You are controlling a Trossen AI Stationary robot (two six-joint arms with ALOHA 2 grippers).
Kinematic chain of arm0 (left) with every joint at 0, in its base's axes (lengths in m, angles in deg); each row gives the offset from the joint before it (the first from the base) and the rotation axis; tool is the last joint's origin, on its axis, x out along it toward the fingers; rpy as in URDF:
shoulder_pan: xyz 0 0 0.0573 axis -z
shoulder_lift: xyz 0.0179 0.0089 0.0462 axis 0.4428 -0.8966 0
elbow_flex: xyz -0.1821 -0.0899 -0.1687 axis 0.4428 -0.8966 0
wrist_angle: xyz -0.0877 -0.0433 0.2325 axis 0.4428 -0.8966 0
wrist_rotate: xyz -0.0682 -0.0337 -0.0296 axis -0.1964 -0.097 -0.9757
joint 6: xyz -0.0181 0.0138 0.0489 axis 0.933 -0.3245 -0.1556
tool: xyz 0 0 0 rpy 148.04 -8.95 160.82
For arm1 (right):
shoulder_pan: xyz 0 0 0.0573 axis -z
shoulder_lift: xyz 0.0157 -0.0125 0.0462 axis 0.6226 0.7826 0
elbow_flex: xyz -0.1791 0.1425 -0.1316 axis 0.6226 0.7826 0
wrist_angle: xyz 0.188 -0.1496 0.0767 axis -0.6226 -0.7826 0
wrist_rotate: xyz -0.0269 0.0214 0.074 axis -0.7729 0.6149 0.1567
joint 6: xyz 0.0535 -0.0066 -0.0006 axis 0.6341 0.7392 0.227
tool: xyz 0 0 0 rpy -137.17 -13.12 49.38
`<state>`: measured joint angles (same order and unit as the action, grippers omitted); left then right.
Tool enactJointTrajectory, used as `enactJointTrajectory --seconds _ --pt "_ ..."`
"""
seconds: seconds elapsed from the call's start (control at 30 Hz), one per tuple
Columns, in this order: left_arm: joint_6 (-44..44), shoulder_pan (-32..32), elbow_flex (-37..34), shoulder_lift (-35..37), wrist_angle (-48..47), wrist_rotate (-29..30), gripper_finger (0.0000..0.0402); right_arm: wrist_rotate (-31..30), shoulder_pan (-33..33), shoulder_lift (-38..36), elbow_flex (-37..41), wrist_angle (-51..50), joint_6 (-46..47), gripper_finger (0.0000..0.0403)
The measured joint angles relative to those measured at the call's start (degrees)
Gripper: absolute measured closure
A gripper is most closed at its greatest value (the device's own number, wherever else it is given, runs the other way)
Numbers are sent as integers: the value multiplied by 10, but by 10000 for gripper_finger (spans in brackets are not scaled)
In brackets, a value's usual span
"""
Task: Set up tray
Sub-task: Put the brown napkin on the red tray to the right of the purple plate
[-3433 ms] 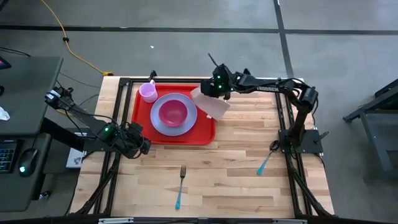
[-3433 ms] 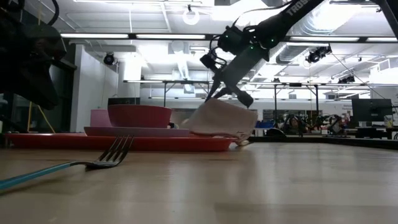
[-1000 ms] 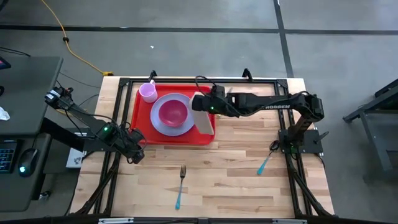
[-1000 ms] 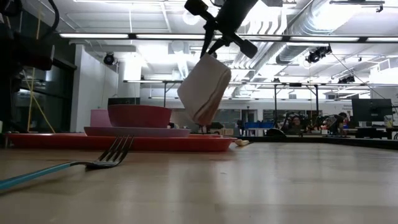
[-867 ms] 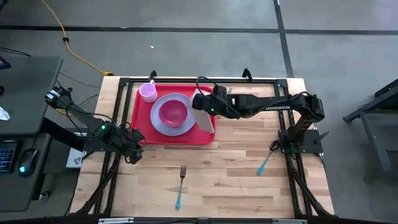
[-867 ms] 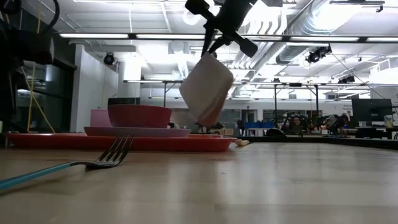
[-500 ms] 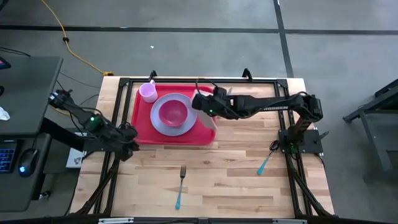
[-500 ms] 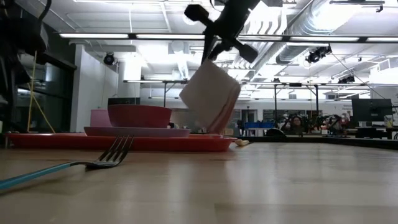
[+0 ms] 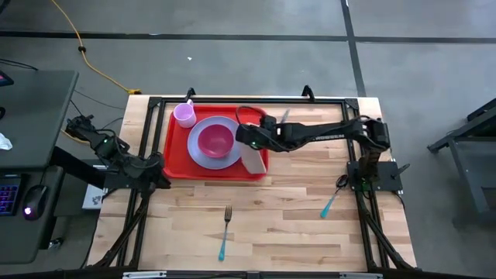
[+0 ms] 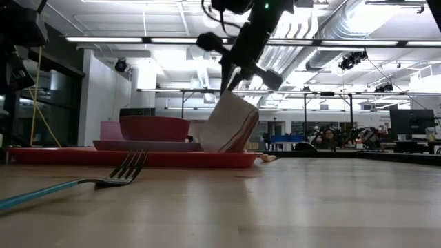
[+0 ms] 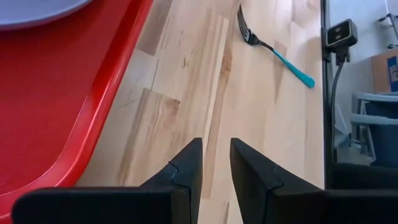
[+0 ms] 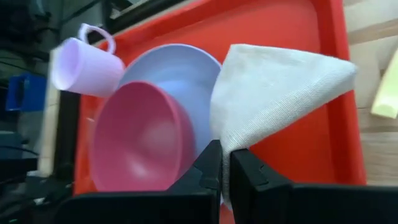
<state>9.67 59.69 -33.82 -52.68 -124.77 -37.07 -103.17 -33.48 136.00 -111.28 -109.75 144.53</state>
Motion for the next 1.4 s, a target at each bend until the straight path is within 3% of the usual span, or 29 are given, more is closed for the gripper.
enactJointTrajectory --seconds 0.5,0.97,1.4 --pt "8 0 0 0 -7 11 291 54 37 17 0 -65 -91 403" --pt "25 0 0 0 -8 36 291 65 44 17 0 -143 -147 403" --pt "26 0 0 0 -7 34 291 73 48 33 0 -101 -216 403"
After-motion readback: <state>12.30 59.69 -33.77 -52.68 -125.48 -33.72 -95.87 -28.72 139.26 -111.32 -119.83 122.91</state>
